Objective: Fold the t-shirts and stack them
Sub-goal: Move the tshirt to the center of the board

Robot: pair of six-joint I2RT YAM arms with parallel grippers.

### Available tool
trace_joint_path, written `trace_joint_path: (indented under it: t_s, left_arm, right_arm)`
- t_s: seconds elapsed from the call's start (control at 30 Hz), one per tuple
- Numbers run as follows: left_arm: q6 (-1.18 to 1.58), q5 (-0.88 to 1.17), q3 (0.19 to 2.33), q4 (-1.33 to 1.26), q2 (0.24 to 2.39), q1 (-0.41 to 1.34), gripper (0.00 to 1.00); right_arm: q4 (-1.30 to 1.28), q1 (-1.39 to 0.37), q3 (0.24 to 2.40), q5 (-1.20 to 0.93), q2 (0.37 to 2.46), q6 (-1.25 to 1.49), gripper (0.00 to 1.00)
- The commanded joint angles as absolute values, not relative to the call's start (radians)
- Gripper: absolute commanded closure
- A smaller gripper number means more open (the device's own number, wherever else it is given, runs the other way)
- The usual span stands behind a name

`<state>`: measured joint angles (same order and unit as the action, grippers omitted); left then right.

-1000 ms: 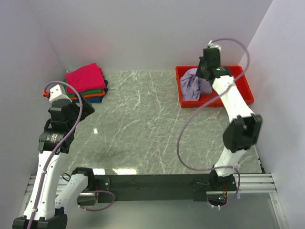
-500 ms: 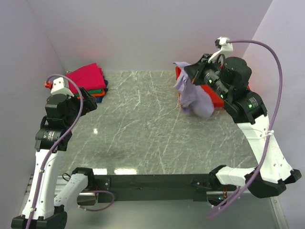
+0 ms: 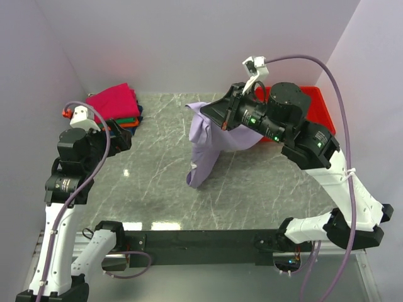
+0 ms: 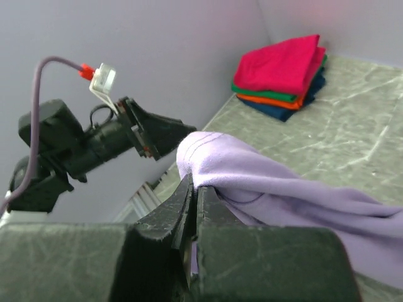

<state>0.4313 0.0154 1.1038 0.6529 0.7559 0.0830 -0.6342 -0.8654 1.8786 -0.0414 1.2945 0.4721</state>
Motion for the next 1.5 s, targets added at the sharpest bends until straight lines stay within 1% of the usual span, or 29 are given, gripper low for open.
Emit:
trace_joint_path:
  t_s: [0.0,0.03,0.07,0.17,0.2,0.27,0.37,0.47,0.6,0.63,0.67,0.7,0.73,0.77,0.8,0.87,0.93,1.03,1.13,1.33,1.47]
  left_arm:
    - [0.433,0.069,1.077,0.626,0.736,0.086,0.01]
    - [0.437,0.075,1.071,0.626,0.730,0.086,0.01]
    - [0.449,0.086,1.068,0.627,0.727,0.086,0.01]
    - [0.465,0.139,1.052,0.643,0.719,0.086,0.01]
    - [0.475,0.164,1.028,0.649,0.715,0.086,0.01]
    - [0.494,0.187,0.985,0.657,0.704,0.086,0.01]
    - [0.509,0.251,0.888,0.667,0.707,0.086,0.02]
    - [0.525,0.307,0.818,0.661,0.732,0.089,0.04]
    - [0.557,0.328,0.769,0.598,0.775,0.115,0.04]
    - [0.567,0.330,0.764,0.577,0.793,0.126,0.04]
    - [0.590,0.334,0.761,0.539,0.833,0.142,0.04]
    - [0.600,0.327,0.758,0.517,0.857,0.193,0.05]
    - [0.609,0.318,0.758,0.500,0.883,0.222,0.05]
    - [0.623,0.296,0.759,0.486,0.941,0.256,0.05]
    - [0.627,0.290,0.770,0.460,0.974,0.320,0.05]
    - [0.627,0.264,0.794,0.451,1.078,0.379,0.05]
    - [0.623,0.247,0.836,0.451,1.174,0.429,0.07]
    - [0.624,0.258,0.856,0.424,1.264,0.452,0.09]
    - [0.626,0.261,0.879,0.413,1.340,0.485,0.12]
    - [0.634,0.230,0.937,0.380,1.440,0.551,0.21]
    - [0.617,0.167,1.005,0.436,1.517,0.591,0.27]
  right_arm:
    - [-0.502,-0.871,1.741,0.014,1.247,0.548,1.00]
    - [-0.485,-0.871,1.680,0.035,1.214,0.563,1.00]
    - [-0.482,-0.868,1.573,0.087,1.200,0.571,1.00]
    - [-0.531,-0.864,1.422,0.150,1.143,0.603,1.00]
    - [-0.567,-0.861,1.314,0.188,1.128,0.610,1.00]
    - [-0.622,-0.830,1.168,0.213,1.088,0.667,1.00]
    - [-0.713,-0.805,1.002,0.248,1.013,0.764,1.00]
    - [-0.776,-0.799,0.895,0.285,0.914,0.866,1.00]
    - [-0.920,-0.792,0.870,0.305,0.868,0.916,1.00]
    - [-0.940,-0.793,0.867,0.302,0.870,0.920,0.95]
    - [-0.957,-0.793,0.862,0.302,0.873,0.922,0.75]
    - [-0.978,-0.793,0.861,0.301,0.873,0.926,0.62]
    - [-0.982,-0.793,0.861,0.302,0.876,0.936,0.52]
    - [-0.982,-0.792,0.859,0.308,0.873,0.939,0.38]
    - [-0.974,-0.792,0.862,0.311,0.873,0.942,0.34]
    - [-0.968,-0.788,0.873,0.325,0.874,0.950,0.24]
    - [-0.968,-0.782,0.885,0.333,0.887,0.943,0.24]
    - [-0.971,-0.766,0.905,0.350,0.897,0.925,0.23]
    - [-0.933,-0.720,0.910,0.321,0.890,0.893,0.23]
    - [-0.879,-0.629,0.904,0.272,0.873,0.825,0.24]
    - [-0.865,-0.604,0.900,0.261,0.859,0.802,0.24]
